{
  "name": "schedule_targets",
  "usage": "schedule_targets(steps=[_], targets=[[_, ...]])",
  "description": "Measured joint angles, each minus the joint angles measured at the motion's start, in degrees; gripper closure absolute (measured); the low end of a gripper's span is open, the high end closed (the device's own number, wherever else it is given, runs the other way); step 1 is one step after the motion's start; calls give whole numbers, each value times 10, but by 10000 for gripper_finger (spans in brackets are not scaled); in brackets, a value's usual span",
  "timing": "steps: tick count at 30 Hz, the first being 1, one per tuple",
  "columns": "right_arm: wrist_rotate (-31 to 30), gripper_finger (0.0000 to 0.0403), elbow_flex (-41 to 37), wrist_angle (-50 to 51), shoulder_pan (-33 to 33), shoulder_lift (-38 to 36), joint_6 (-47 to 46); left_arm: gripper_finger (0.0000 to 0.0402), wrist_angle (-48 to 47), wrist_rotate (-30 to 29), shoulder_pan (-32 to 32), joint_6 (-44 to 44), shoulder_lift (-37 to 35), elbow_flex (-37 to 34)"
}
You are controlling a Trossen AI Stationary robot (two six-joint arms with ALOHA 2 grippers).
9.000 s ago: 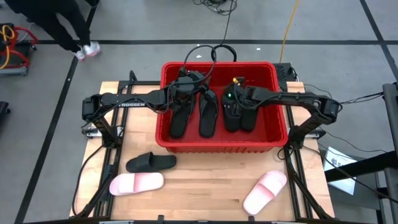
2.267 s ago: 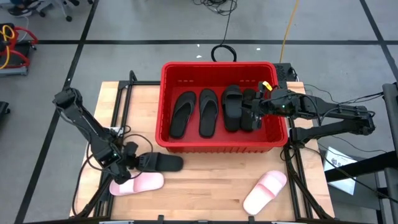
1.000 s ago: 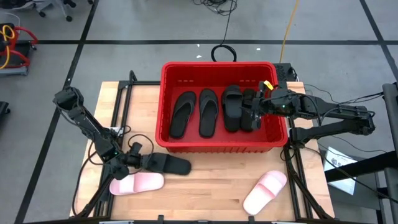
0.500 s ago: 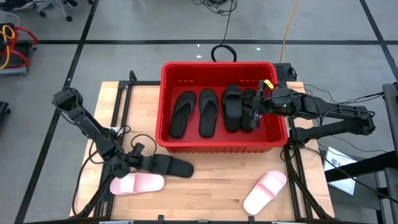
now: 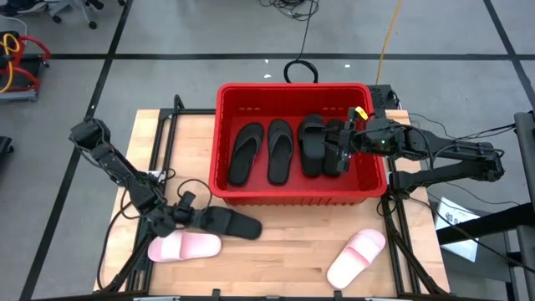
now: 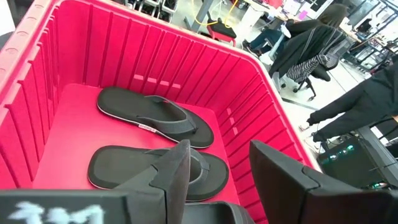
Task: Pick and place slides into bin
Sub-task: Put the black slide into the red bin
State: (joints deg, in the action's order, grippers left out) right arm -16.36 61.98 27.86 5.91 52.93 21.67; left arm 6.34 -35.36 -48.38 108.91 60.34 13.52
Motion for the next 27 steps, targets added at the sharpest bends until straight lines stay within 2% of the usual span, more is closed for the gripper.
schedule_targets(steps=[7,17,27], targets=[[0,248,0,-2,0,0,0,400,74,12,0,-24,-10,1],[0,248,0,-2,0,0,4,400,69,26,0,-96,-24,72],[2,248,0,-2,0,0,5,401,-35,32,0,-137,-24,209]])
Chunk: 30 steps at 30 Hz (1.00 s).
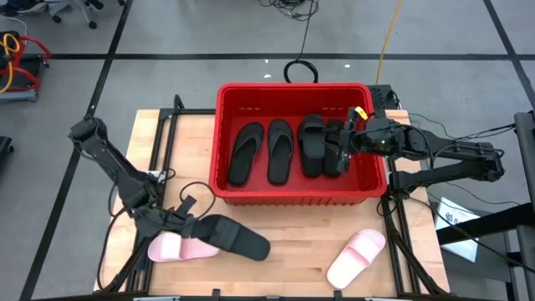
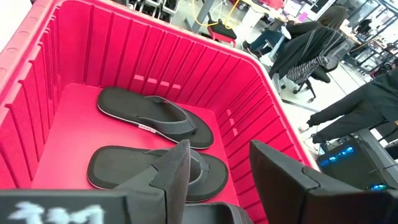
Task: Pick and place slides into bin
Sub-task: Put the black slide into the red bin
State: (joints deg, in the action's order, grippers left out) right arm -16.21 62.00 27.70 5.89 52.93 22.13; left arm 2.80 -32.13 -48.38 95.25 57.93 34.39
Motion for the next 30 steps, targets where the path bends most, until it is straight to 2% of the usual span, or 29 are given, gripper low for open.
schedule_targets(steps=[5,9,12,15,22,27,30], targets=[[0,248,0,0,0,0,0,401,-137,-1,0,-28,0,106],[3,248,0,0,0,0,22,401,-241,-25,14,-63,0,186],[53,248,0,-1,0,0,56,401,-279,-40,42,-131,0,235],[116,248,0,-30,0,3,89,401,-295,-38,81,-207,0,270],[194,248,1,-141,0,25,118,401,-298,14,198,-376,3,308],[202,248,1,-194,0,59,118,401,-289,82,281,-444,24,316],[233,248,1,-212,0,80,131,401,-277,118,322,-477,41,316]])
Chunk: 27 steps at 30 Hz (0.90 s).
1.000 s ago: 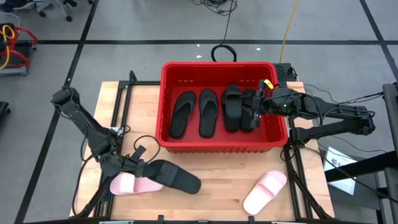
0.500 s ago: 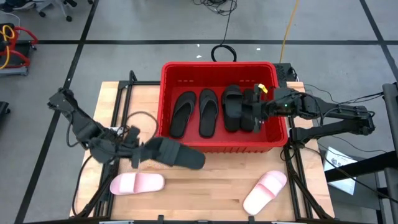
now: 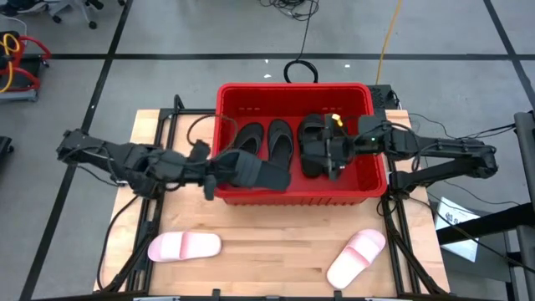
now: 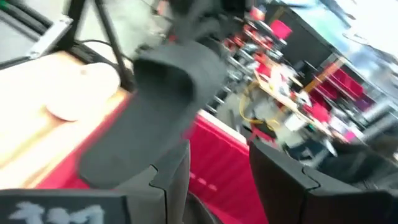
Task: Pick and place slides into bin
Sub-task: Put the black slide into the red bin
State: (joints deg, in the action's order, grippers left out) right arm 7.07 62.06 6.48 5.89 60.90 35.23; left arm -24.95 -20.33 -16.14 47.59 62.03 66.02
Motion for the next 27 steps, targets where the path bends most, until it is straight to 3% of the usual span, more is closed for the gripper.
schedule_targets(steps=[14,27], targets=[[37,248,0,-120,0,81,19,401,103,113,104,-98,46,0],[39,248,-1,-194,0,132,39,401,108,134,114,-98,71,0]])
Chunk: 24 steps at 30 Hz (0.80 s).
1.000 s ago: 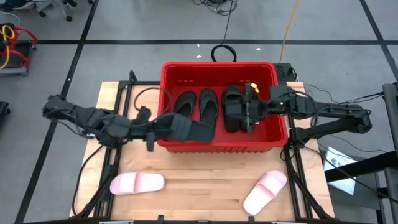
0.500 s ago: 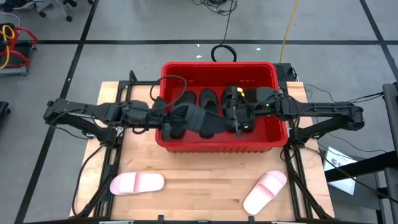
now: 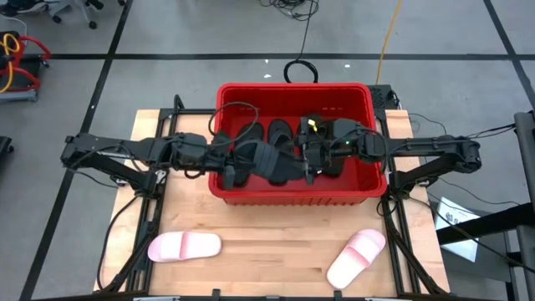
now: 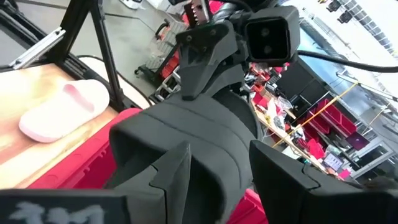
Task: Pick and place slides into bin
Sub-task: Put the black slide into the red bin
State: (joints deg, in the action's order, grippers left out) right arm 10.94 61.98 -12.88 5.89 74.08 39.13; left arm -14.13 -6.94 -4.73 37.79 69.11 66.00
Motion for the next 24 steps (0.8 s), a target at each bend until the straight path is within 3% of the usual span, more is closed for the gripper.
schedule_targets(steps=[24], targets=[[-10,248,0,98,0,-33,8,401,10,25,9,-17,3,0]])
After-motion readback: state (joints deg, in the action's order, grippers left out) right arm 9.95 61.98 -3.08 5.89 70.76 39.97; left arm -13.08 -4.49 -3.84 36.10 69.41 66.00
